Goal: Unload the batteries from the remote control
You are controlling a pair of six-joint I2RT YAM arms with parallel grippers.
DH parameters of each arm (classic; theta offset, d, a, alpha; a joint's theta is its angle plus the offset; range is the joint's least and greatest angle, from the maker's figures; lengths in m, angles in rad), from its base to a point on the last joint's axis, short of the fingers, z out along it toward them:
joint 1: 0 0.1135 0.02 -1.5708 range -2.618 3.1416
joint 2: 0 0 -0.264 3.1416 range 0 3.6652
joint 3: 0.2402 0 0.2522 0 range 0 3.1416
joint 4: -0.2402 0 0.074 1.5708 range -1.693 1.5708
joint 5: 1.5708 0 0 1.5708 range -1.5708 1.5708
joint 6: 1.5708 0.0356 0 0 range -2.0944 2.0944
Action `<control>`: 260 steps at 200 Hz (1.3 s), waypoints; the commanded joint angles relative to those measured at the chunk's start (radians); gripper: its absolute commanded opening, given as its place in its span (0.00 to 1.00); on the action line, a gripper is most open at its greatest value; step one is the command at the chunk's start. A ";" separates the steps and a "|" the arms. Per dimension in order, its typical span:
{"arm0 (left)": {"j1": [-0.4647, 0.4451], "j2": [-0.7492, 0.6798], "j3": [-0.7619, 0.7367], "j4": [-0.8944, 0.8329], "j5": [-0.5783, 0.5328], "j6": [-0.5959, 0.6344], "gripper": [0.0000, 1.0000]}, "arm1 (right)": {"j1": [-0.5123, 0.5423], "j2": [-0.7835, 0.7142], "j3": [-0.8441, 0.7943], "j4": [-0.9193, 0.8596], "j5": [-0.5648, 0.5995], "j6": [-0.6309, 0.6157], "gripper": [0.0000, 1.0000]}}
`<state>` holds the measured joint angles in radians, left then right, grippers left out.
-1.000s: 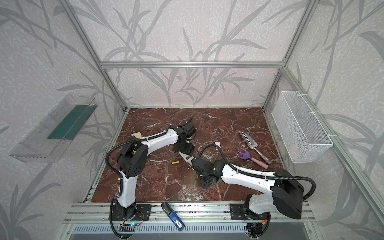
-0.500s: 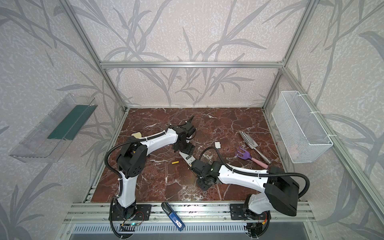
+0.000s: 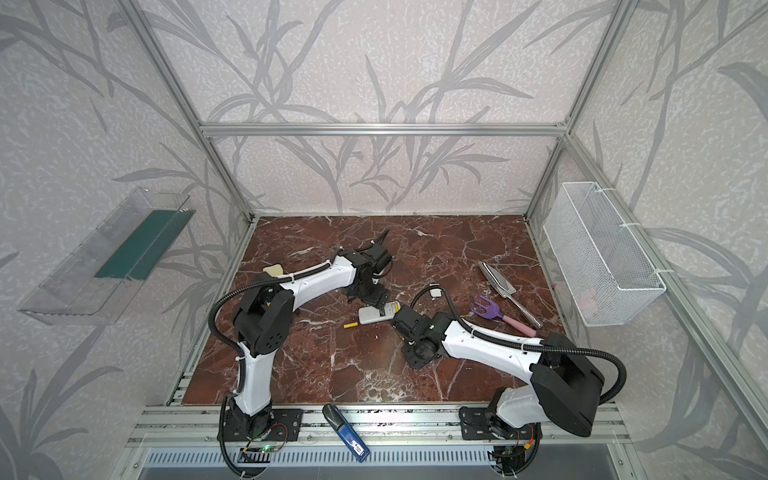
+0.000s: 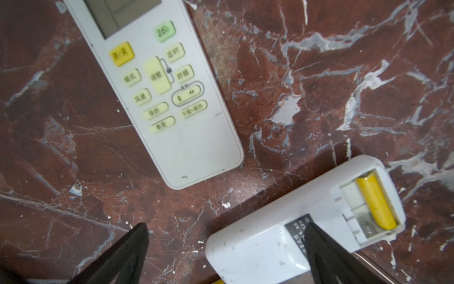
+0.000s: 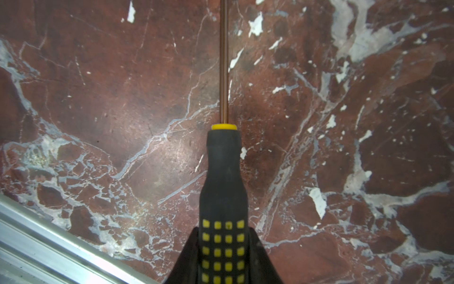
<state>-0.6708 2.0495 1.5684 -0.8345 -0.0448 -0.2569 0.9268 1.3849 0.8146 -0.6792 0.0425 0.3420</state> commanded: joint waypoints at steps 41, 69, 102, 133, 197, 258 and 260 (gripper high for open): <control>0.006 -0.063 -0.062 0.052 0.064 0.090 0.99 | -0.053 -0.013 0.016 -0.027 -0.007 -0.071 0.00; 0.006 -0.092 -0.106 0.080 0.120 0.180 0.99 | -0.073 -0.023 0.008 -0.024 -0.015 -0.091 0.00; 0.006 -0.102 -0.123 0.048 0.133 0.291 0.97 | -0.081 -0.043 0.011 -0.034 -0.018 -0.108 0.00; 0.006 -0.105 -0.137 0.037 0.158 0.380 0.97 | -0.084 -0.072 0.004 -0.040 -0.021 -0.110 0.00; 0.001 -0.138 -0.200 0.069 0.233 0.464 0.93 | -0.094 -0.117 -0.005 -0.072 -0.012 -0.107 0.00; -0.029 -0.104 -0.204 0.083 0.210 0.456 0.86 | -0.113 -0.151 0.001 -0.073 -0.002 -0.086 0.00; -0.031 -0.103 -0.205 0.083 0.206 0.454 0.86 | -0.114 -0.152 0.000 -0.073 -0.003 -0.085 0.00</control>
<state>-0.6891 1.9556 1.3735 -0.7486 0.1757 0.1722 0.8249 1.2686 0.8158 -0.7349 0.0315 0.2417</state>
